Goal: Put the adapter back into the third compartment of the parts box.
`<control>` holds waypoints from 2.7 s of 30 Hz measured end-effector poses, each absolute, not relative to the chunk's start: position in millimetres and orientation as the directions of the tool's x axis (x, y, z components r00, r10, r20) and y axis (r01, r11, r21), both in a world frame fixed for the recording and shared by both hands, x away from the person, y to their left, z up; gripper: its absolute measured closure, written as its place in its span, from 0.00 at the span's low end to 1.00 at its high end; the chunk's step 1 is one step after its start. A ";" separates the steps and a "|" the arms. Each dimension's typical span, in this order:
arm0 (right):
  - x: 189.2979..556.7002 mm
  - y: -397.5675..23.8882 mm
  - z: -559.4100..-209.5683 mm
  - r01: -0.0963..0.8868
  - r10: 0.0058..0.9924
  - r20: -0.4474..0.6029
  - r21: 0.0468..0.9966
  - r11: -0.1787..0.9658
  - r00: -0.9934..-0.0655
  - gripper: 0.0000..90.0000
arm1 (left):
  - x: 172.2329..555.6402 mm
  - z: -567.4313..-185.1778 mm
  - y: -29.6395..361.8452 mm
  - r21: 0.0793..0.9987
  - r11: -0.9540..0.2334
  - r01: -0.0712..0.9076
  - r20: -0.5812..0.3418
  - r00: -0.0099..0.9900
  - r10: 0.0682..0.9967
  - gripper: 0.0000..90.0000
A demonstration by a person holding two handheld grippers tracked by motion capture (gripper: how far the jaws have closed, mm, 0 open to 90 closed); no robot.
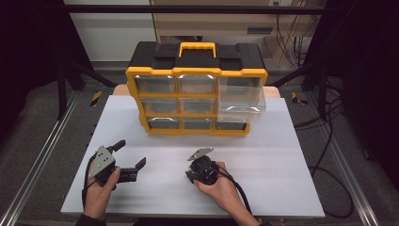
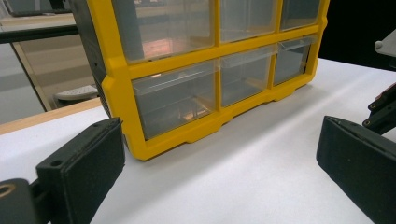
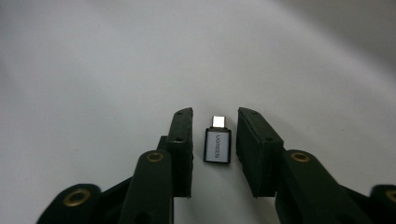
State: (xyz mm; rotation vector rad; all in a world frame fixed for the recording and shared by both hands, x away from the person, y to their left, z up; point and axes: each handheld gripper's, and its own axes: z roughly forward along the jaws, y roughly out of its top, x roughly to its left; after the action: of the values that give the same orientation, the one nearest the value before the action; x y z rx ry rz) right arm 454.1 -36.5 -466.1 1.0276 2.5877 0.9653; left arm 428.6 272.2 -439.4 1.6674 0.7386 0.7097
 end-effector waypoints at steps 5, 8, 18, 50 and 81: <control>454.1 -36.5 -468.5 0.545 0.675 0.043 0.629 0.554 -0.737 0.81 | 428.8 -439.4 272.2 0.979 -0.172 0.108 0.068 0.623 0.779 0.01; 453.0 -37.5 -470.4 0.536 0.675 0.034 0.637 0.554 -0.737 0.82 | 428.5 -438.9 271.5 0.979 -0.172 0.107 0.069 0.624 0.778 0.01; 455.6 -49.6 -470.4 0.529 0.678 0.061 0.678 0.510 -0.732 0.85 | 428.2 -439.4 272.2 0.979 -0.170 0.110 0.064 0.626 0.777 0.01; 450.0 -116.9 -409.4 0.397 0.773 0.022 0.867 0.301 -0.634 0.85 | 427.0 -436.3 281.6 0.986 -0.134 0.098 0.050 0.598 0.800 0.01; 431.4 -98.7 -303.1 0.224 0.709 -0.063 0.926 0.305 -0.703 0.85 | 425.7 -436.8 282.3 0.985 -0.147 0.093 0.062 0.603 0.795 0.01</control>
State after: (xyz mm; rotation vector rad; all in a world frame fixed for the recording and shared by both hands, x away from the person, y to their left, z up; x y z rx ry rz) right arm 431.4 -98.7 -303.1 0.8272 2.1119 1.3859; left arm 425.7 282.3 -436.8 1.6239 0.7545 0.7251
